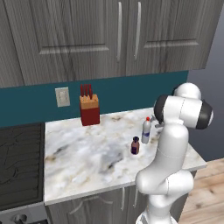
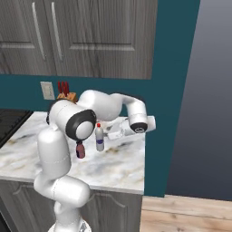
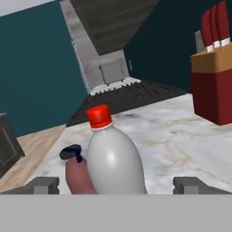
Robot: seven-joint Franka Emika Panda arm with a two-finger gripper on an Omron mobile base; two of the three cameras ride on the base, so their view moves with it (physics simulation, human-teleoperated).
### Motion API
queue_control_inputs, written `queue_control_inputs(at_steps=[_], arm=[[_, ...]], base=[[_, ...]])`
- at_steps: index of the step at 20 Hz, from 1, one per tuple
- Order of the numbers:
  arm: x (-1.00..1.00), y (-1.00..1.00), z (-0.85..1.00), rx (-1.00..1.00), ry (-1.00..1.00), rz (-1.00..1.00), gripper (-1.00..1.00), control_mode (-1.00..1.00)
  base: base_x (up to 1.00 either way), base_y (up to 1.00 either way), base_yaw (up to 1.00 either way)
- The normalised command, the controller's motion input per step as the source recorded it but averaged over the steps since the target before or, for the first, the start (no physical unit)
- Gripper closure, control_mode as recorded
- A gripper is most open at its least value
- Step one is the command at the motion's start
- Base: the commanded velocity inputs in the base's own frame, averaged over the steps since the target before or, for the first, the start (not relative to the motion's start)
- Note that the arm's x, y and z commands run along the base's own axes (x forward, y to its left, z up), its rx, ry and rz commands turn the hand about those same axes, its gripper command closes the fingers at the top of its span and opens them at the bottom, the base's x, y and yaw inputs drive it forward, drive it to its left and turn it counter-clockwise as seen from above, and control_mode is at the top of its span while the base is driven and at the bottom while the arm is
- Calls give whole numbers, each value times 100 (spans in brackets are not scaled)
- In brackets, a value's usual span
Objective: Place the drinks on the dining counter in a tight cluster.
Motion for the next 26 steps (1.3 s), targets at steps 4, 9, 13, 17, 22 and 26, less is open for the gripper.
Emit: queue_control_inputs(at_steps=[4,9,13,17,22,26], arm=[[-17,2,0,0,-2,0,-100,-100],[-2,4,0,0,-3,0,-100,-100],[0,12,0,0,-2,0,-100,-100],[0,9,0,0,0,0,-100,-100],[3,5,0,0,0,0,-100,-100],[0,9,0,0,0,0,-100,-100]], base=[[0,0,0],[0,0,0],[0,0,0],[0,0,0],[0,0,0],[0,0,0]])
